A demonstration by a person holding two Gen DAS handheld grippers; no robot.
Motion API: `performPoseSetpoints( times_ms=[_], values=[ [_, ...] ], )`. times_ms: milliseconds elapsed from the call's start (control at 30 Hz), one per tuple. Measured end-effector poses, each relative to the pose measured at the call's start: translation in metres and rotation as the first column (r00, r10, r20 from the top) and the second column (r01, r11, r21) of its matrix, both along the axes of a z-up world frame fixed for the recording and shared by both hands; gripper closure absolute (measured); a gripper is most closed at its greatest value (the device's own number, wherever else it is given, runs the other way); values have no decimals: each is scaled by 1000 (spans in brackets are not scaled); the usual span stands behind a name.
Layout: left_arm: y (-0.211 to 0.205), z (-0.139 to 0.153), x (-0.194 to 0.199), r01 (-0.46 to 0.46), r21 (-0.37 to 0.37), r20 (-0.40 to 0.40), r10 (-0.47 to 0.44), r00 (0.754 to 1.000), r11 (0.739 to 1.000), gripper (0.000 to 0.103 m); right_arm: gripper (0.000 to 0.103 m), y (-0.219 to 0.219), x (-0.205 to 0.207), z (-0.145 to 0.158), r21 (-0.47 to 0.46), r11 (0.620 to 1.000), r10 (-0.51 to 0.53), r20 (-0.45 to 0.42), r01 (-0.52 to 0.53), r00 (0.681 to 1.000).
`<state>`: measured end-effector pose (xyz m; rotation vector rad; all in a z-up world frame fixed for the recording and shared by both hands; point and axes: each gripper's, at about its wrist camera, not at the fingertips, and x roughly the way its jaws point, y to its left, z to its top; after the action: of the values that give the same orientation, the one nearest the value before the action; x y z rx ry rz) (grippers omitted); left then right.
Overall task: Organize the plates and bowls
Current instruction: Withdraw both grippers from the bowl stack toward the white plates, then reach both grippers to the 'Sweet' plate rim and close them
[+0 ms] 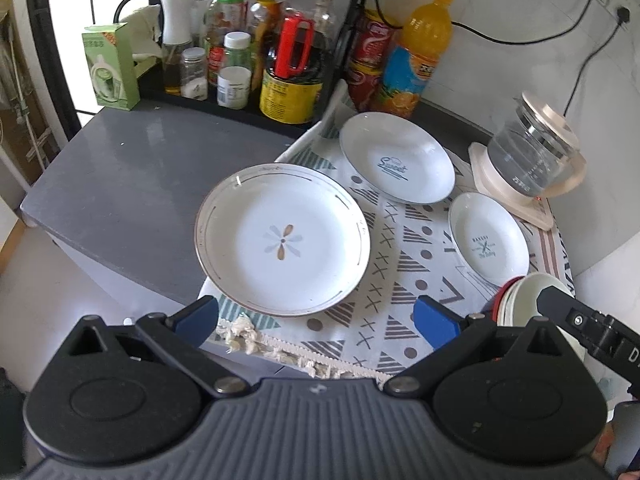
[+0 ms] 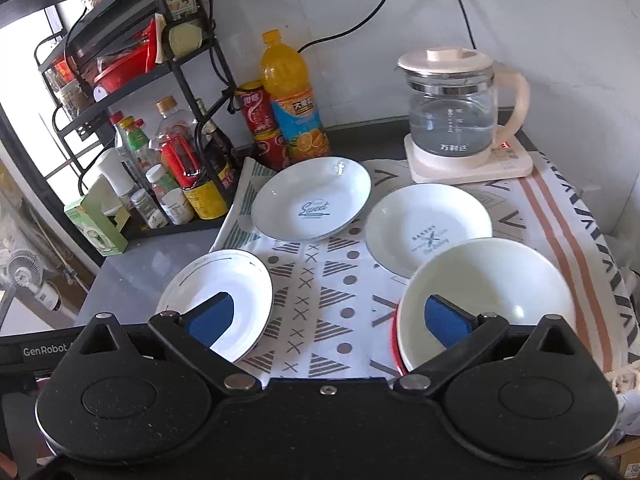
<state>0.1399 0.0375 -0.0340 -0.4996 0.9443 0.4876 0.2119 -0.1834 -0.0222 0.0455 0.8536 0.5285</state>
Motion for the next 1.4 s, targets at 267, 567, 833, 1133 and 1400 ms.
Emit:
performPoseSetpoints(
  times_ms=[267,567,833,1133,1400],
  values=[
    [20,-12,1,-31,-13,-21,30,999,999,0,0,25,7,-12,-38,999,27,-22,-28,999],
    [48,-30,18,-31,-14,-33,30,999,999,0,0,66,19,-25,-98,992,83,-29,-85,996],
    [82,-47,53,33,-13,-46,-33,998,999,0,0,101,45,-44,-145,986,73,-34,-77,997],
    [121,-65,106,61,-66,-53,-65,996,996,0,1,120,91,-63,-149,988,-51,-57,42,997],
    [136,-80,161,106,-137,-65,-116,991,985,1,10,114,131,-82,-58,979,-200,-142,193,970]
  ],
)
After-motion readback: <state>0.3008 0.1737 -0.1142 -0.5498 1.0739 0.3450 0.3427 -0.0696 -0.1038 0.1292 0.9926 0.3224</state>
